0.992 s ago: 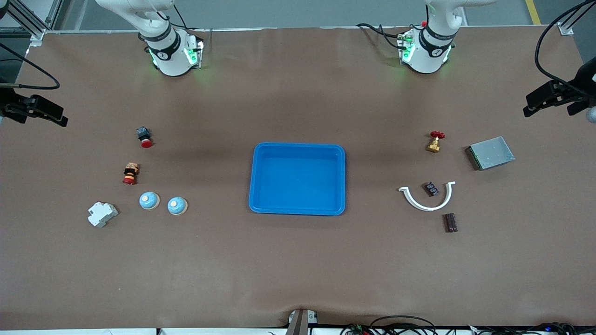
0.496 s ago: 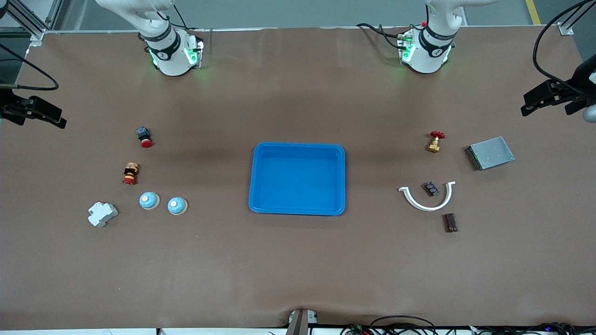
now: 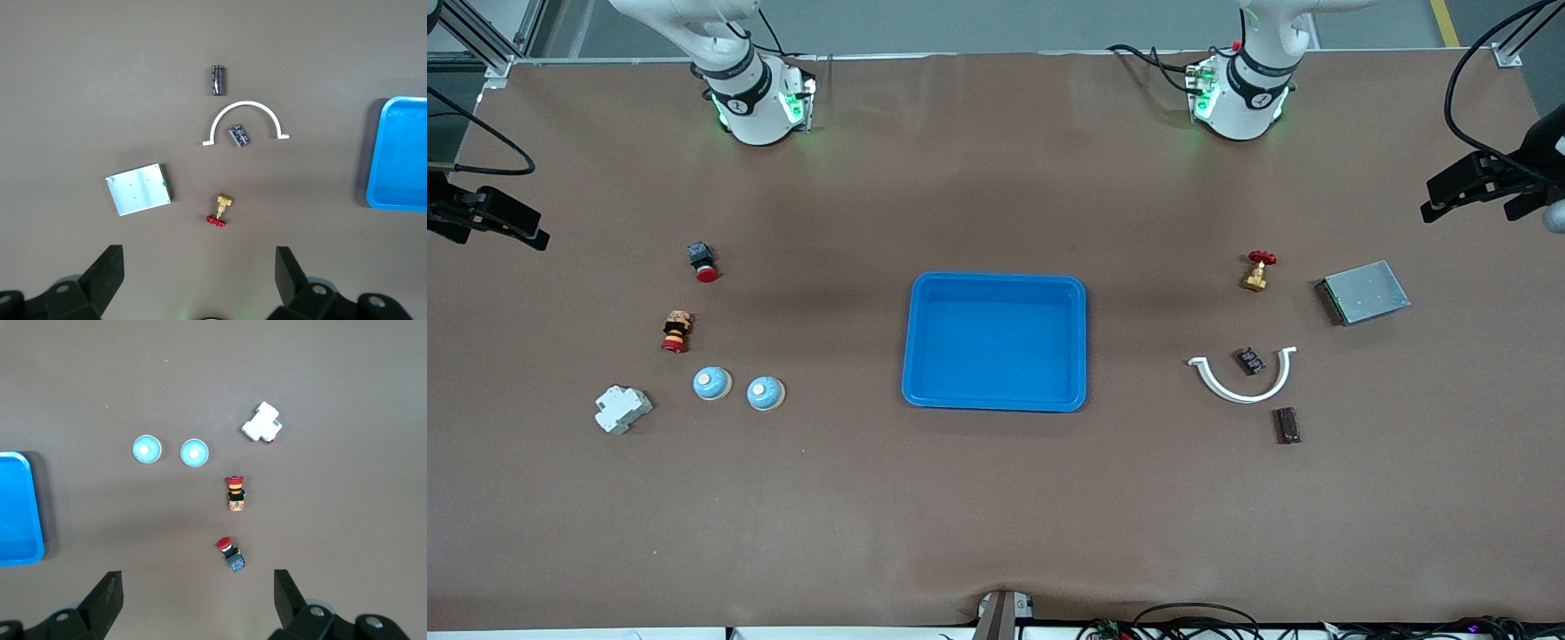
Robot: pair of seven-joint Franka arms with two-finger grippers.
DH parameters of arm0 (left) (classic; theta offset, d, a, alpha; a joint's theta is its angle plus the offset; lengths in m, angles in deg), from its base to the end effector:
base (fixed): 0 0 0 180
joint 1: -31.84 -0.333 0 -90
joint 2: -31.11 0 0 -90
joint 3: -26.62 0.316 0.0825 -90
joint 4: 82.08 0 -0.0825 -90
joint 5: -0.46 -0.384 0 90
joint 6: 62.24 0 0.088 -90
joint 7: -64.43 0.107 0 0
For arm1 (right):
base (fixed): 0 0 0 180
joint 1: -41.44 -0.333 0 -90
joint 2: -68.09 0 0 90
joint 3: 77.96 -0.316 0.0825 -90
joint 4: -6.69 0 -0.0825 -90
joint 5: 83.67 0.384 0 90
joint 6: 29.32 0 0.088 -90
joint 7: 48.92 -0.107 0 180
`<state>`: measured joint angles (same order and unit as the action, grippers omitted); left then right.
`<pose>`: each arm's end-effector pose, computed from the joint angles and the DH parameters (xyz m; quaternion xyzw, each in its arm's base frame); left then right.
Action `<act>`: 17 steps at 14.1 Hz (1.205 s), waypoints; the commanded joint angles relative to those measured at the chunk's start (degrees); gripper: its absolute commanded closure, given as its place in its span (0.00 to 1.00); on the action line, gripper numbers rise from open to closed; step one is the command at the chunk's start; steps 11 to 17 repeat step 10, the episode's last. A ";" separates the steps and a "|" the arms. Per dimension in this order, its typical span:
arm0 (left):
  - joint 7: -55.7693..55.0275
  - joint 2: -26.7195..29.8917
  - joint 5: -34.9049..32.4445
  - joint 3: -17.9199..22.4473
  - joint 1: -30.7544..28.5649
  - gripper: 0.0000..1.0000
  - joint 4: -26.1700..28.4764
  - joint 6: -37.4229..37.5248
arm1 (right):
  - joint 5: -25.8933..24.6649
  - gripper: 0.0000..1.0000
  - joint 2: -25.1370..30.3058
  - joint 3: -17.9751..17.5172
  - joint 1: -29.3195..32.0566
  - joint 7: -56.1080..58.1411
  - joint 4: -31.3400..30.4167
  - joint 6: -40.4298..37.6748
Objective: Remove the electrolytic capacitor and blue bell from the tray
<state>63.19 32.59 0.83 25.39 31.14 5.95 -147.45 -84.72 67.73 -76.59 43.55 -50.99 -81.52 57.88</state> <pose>0.5381 -0.0059 0.6475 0.9999 0.0060 -0.0117 0.0028 0.5506 -0.0355 0.6315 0.9987 -0.0487 -0.0121 0.0091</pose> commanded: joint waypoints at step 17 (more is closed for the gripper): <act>0.09 0.28 -0.11 -0.09 -0.35 0.00 -0.76 0.05 | 0.26 0.00 0.27 -0.40 0.00 -0.30 0.06 -0.37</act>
